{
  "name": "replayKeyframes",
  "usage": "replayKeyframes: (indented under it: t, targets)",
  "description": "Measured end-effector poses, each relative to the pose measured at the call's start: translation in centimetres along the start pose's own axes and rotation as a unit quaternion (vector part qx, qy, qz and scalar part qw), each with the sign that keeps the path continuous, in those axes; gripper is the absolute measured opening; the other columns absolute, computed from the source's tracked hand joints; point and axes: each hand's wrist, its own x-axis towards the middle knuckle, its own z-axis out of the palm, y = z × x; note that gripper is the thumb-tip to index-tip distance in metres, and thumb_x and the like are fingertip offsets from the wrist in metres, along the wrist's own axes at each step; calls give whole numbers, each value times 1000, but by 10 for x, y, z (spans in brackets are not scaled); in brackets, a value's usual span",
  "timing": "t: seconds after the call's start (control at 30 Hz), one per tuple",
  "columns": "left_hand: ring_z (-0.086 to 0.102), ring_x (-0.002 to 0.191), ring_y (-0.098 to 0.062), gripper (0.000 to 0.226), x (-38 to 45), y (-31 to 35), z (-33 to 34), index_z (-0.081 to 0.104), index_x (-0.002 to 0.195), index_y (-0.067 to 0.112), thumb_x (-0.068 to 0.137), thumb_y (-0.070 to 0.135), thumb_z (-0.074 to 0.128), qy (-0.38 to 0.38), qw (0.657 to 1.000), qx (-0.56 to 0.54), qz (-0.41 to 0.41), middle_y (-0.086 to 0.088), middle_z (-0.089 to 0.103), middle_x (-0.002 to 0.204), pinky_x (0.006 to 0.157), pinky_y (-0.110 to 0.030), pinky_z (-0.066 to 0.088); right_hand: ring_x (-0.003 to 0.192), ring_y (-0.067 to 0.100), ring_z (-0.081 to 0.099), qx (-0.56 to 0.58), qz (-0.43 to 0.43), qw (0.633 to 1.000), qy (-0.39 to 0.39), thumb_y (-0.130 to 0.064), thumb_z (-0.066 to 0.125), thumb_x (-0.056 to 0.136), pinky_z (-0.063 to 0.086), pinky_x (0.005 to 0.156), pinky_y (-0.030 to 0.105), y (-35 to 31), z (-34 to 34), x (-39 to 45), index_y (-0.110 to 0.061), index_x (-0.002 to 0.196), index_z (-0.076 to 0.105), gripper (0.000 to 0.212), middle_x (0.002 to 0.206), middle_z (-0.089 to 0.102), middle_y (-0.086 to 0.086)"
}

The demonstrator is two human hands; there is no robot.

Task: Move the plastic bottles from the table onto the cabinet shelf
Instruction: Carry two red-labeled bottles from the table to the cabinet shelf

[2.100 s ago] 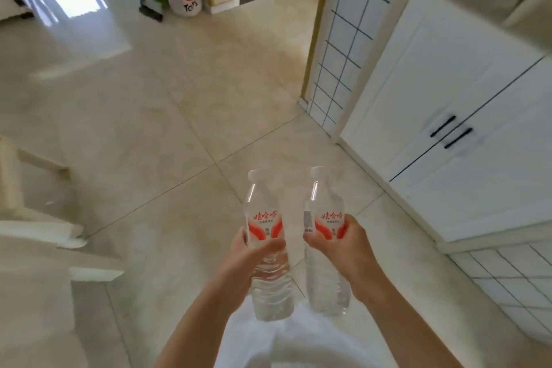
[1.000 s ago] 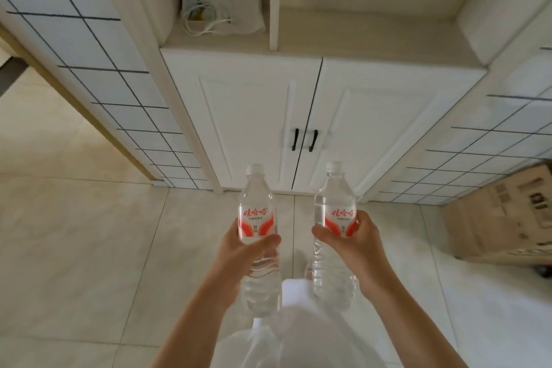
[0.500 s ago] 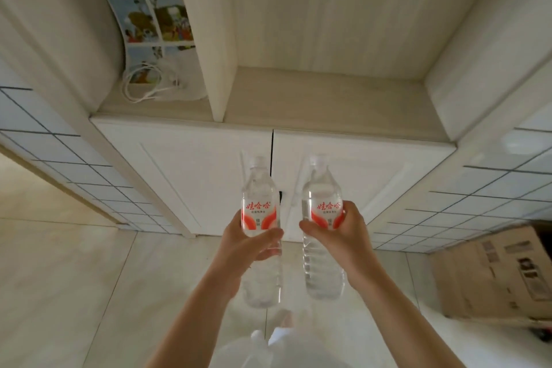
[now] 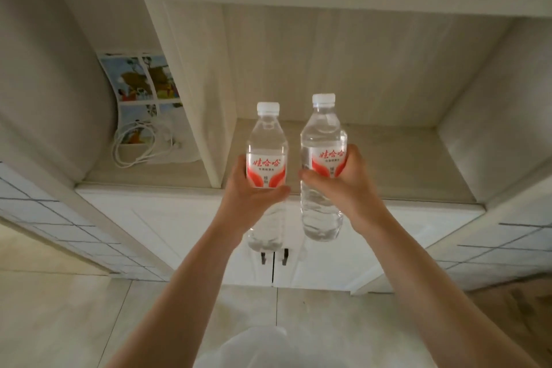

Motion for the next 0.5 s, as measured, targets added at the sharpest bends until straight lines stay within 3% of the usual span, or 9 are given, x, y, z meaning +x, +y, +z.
replayKeyframes:
  t: [0.07, 0.2, 0.4, 0.5]
  targets:
    - [70, 82, -8, 60, 18, 8, -4, 52, 110, 26, 64, 1, 83, 19, 999, 8, 28, -2, 69, 98, 67, -20, 59, 78, 14, 71, 9, -17, 1000, 10, -33, 86, 57, 58, 64, 29, -9, 4, 16, -13, 109, 57, 63, 89, 71, 2]
    - [69, 74, 1, 67, 44, 18, -3, 49, 118, 18, 63, 6, 86, 39, 996, 11, 75, 4, 67, 92, 60, -14, 54, 83, 6, 68, 20, -50, 998, 37, -19, 89, 62, 55, 64, 19, -20, 13, 32, -16, 117, 50, 67, 96, 68, -4]
    - [69, 86, -5, 81, 68, 16, 2, 45, 127, 18, 60, 13, 90, 72, 991, 5, 114, 5, 66, 101, 67, -17, 56, 91, 7, 68, 55, -83, 993, 70, -15, 89, 62, 58, 76, 25, -12, 19, 41, -17, 123, 45, 75, 104, 66, -2]
    - [69, 85, -3, 75, 74, 11, 5, 46, 123, 22, 63, 9, 88, 76, 991, -3, 112, 7, 66, 99, 68, -18, 55, 91, 3, 67, 68, -90, 991, 71, -12, 89, 63, 56, 77, 20, -7, 20, 46, -16, 123, 44, 75, 105, 64, -5]
